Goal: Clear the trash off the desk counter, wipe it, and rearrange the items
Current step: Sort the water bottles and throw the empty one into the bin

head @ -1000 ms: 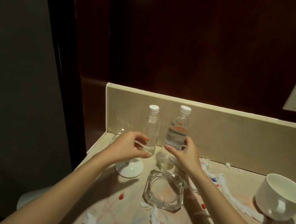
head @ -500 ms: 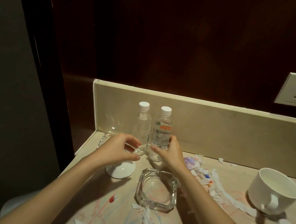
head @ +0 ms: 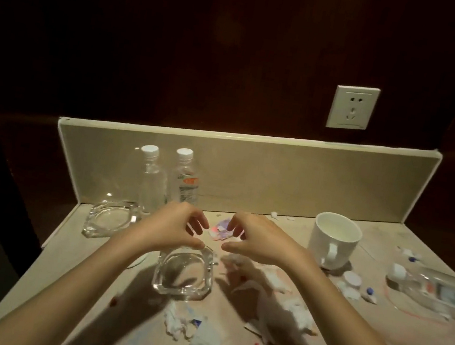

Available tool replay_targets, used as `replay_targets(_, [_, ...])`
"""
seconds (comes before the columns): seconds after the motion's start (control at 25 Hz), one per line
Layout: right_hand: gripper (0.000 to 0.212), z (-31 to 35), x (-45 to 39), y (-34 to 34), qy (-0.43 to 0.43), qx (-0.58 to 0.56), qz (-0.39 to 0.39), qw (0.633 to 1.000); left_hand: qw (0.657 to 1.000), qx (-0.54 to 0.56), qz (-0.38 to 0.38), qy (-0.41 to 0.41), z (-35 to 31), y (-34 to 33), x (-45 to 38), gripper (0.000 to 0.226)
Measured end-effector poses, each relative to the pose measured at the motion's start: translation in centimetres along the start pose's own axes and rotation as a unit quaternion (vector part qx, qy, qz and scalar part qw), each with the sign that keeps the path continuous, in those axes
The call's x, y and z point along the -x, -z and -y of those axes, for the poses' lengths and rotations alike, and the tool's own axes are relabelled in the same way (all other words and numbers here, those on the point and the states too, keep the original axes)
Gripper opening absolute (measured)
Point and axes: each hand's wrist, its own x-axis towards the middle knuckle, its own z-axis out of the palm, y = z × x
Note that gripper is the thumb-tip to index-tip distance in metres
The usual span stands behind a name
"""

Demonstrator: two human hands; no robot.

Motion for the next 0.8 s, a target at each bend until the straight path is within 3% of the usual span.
replay_targets(0.16, [0.042, -3.3, 5.1, 2.8, -0.024, 0.034, 0.029, 0.999, 0.994, -0.086, 0.021, -0.055, -5.6, -2.0, -1.0, 0.037])
replay_targets(0.8, [0.040, -22.8, 17.0, 10.1, -0.118, 0.097, 0.021, 0.988, 0.984, -0.137, 0.079, -0.080, -24.1, -14.6, -7.4, 0.044])
